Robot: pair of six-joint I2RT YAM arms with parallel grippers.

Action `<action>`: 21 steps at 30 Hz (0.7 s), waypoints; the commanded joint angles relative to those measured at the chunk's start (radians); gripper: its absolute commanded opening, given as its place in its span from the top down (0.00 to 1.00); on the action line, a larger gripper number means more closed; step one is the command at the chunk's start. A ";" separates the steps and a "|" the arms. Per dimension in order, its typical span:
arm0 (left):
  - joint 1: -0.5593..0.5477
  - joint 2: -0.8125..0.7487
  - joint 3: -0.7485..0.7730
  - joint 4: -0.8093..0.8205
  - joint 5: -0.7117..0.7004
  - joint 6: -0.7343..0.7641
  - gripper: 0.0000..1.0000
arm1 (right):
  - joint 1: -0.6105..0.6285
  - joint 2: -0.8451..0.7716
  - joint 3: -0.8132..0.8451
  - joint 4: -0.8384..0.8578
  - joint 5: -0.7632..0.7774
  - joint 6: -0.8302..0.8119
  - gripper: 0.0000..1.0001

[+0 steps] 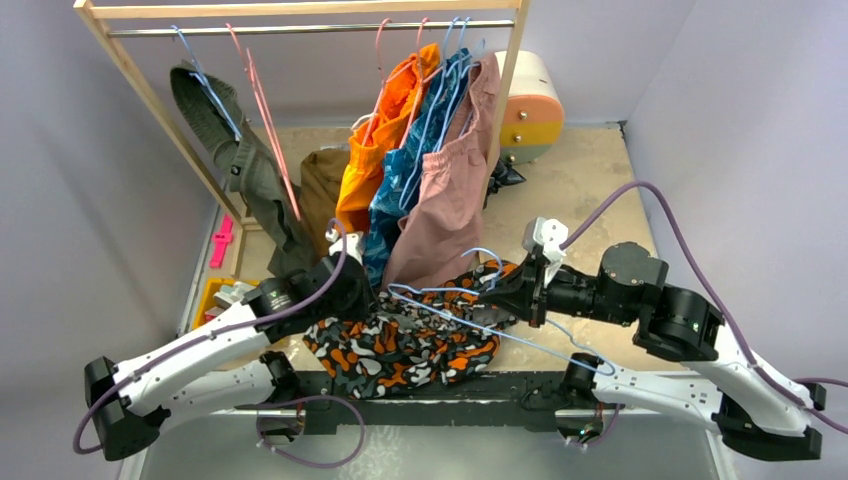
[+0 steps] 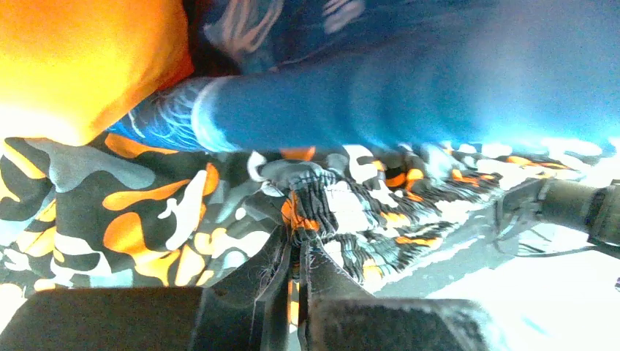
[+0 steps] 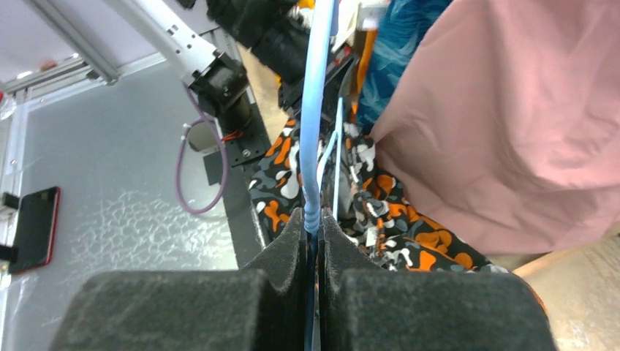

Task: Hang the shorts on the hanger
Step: Hang the shorts on the hanger.

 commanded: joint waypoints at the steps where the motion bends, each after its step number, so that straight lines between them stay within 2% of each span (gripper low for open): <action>1: 0.005 -0.066 0.119 -0.017 -0.022 -0.015 1.00 | 0.003 0.038 0.024 -0.005 -0.145 -0.028 1.00; 5: 0.005 -0.071 0.163 -0.037 -0.019 -0.024 1.00 | 0.003 0.071 0.024 0.000 -0.186 -0.036 1.00; 11: 0.006 -0.084 0.180 -0.049 -0.007 -0.029 1.00 | 0.003 0.099 0.010 0.025 -0.029 -0.037 1.00; 16: 0.005 -0.100 0.184 -0.061 -0.013 -0.030 1.00 | 0.003 0.047 0.028 0.091 -0.081 -0.039 1.00; 21: 0.005 -0.102 0.182 -0.065 -0.015 -0.028 1.00 | 0.003 0.008 0.046 0.084 -0.070 -0.028 1.00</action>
